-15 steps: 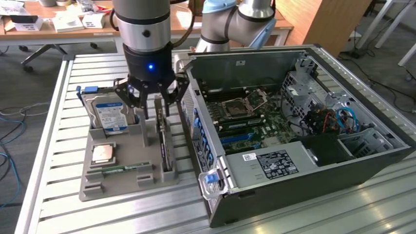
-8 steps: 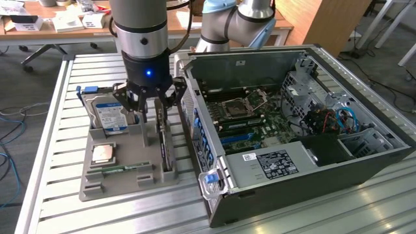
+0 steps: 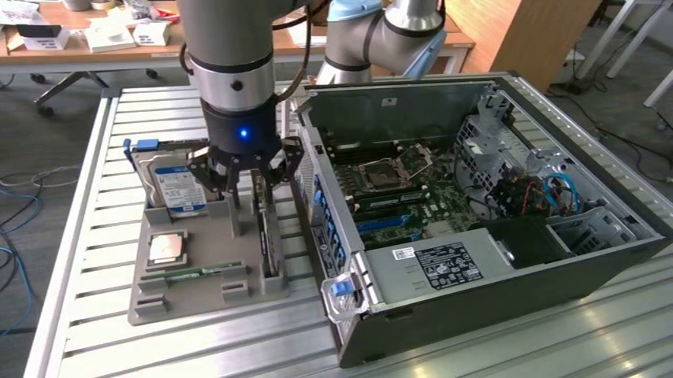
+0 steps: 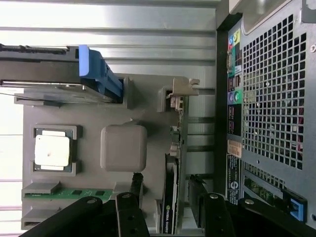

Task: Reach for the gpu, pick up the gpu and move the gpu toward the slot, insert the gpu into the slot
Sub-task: 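Pick up the gpu and move the gpu toward the slot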

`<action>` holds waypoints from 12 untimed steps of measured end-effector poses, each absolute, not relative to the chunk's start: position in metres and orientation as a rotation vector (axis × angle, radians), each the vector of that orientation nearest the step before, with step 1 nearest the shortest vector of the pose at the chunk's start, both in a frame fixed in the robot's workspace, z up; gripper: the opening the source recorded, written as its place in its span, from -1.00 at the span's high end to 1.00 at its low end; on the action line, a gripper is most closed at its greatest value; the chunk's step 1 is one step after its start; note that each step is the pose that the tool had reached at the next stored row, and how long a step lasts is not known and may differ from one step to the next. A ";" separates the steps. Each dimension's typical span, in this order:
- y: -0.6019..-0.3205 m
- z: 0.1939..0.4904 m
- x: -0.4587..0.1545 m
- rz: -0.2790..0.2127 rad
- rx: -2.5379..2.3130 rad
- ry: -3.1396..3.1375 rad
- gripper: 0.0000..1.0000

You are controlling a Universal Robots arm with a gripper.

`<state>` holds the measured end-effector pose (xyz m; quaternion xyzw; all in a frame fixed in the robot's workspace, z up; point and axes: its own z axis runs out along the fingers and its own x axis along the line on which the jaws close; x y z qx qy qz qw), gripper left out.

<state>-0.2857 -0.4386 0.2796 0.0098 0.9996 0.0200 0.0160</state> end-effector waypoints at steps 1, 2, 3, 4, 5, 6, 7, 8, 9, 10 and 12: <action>-0.439 0.278 -0.285 0.062 0.030 3.109 0.00; -0.440 0.276 -0.283 0.062 0.028 3.109 0.00; -0.440 0.274 -0.280 0.062 0.026 3.109 0.00; -0.440 0.272 -0.278 0.062 0.024 3.109 0.00; -0.440 0.271 -0.277 0.062 0.023 3.109 0.00; -0.440 0.269 -0.276 0.062 0.021 3.109 0.00; -0.440 0.267 -0.276 0.061 0.020 3.109 0.00; -0.440 0.265 -0.276 0.061 0.019 3.109 0.00; -0.440 0.263 -0.276 0.061 0.018 3.109 0.00; -0.440 0.262 -0.276 0.061 0.017 3.109 0.00; -0.440 0.258 -0.276 0.061 0.016 3.109 0.00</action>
